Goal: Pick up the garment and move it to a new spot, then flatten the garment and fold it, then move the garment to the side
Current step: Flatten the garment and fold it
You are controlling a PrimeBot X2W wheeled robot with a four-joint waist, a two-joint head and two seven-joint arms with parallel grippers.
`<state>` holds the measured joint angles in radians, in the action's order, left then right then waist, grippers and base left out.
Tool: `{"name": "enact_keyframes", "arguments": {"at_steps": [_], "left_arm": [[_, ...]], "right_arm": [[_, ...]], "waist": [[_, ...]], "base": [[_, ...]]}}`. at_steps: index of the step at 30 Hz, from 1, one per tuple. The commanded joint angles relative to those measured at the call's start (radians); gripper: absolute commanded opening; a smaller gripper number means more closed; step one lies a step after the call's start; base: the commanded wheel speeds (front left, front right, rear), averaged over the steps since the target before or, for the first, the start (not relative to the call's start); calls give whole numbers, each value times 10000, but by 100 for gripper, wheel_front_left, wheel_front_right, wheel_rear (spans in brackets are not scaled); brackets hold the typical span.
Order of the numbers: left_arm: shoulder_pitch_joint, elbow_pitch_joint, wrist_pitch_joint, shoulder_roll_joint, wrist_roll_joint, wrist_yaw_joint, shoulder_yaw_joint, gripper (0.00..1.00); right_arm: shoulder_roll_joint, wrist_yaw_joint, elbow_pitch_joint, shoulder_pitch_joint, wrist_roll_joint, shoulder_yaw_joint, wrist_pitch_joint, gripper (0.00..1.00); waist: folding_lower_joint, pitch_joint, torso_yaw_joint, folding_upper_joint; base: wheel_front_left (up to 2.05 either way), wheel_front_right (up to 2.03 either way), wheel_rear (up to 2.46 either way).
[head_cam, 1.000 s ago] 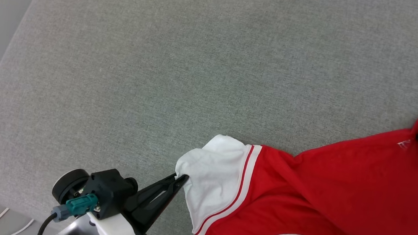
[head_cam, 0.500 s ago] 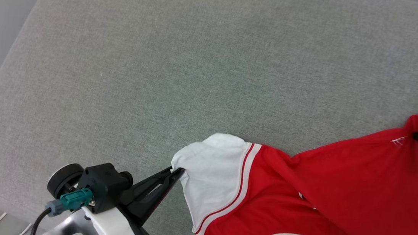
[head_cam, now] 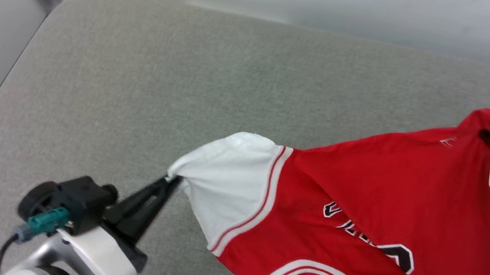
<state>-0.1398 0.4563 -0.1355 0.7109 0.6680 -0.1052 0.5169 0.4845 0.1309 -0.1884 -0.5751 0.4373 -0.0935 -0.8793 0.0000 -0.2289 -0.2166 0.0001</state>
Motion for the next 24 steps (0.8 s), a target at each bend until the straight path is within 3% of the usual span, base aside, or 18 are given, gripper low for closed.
{"name": "enact_keyframes", "arguments": {"at_steps": [1, 5, 11, 24], "left_arm": [[-7, -36, 122, 148, -87, -85, -198, 0], [-223, 129, 250, 293, 50, -228, -660, 0], [-589, 384, 461, 545, 81, -544, -1456, 0], [-1886, 700, 923, 994, 121, -804, -3025, 0]], "right_arm": [[42, -3, 212, 74, 84, -62, 112, 0], [197, -3, 1069, 247, 314, -102, 200, 0], [-41, -3, 2247, 294, 466, 213, 719, 0], [-439, -3, 4193, 47, 410, 822, 1428, 0]], "waist": [[0, 594, 570, -1], [0, 1028, 994, -1], [0, 1504, 1600, -1], [0, 1841, 2534, -1]], "base": [[0, 0, 0], [0, 0, 0], [0, 0, 0], [0, 0, 0]]}}
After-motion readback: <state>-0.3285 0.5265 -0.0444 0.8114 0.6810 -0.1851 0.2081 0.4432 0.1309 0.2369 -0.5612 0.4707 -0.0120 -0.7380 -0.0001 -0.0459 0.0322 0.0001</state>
